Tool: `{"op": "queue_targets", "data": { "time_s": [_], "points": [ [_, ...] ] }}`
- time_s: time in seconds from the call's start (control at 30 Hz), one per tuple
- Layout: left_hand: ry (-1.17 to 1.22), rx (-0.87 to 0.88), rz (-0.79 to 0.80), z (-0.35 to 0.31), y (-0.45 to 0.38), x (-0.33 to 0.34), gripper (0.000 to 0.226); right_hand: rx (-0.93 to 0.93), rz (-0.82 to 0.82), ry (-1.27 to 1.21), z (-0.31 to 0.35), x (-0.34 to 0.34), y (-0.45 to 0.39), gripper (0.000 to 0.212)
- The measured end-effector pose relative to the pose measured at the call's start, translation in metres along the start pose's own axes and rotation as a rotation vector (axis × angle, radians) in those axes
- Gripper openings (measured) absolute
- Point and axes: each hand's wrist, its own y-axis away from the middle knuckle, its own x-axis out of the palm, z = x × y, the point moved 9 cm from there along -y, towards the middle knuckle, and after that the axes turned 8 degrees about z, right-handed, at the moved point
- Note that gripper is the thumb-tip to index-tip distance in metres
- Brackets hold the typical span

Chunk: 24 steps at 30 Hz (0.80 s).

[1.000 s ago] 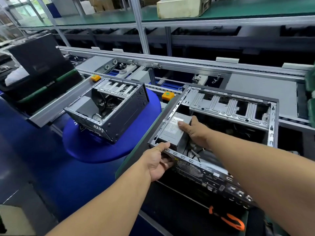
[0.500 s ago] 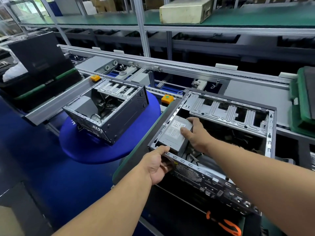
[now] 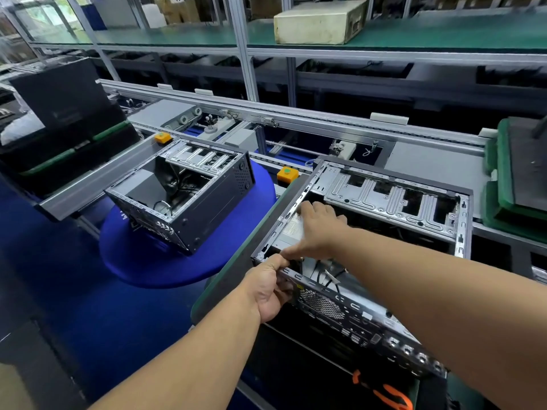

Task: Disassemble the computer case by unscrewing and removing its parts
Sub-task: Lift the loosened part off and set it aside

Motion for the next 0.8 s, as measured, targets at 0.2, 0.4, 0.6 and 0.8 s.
{"op": "queue_targets", "data": {
  "time_s": [0.2,0.4,0.6,0.8],
  "points": [
    [0.036,-0.006,-0.030,-0.002,0.006,0.004,0.013,-0.074,-0.078,0.074,-0.002,-0.003,0.005,0.114],
    [0.110,0.018,-0.061,-0.002,0.009,0.009,0.020,-0.070,-0.054,0.122,-0.003,-0.003,0.009,0.100],
    [0.206,0.010,-0.014,0.001,0.010,0.010,0.020,-0.117,-0.008,0.096,-0.002,-0.001,0.007,0.105],
    [0.225,0.026,0.089,-0.001,0.007,0.013,0.038,-0.128,-0.016,0.112,0.001,-0.002,0.006,0.113]
  ]
}}
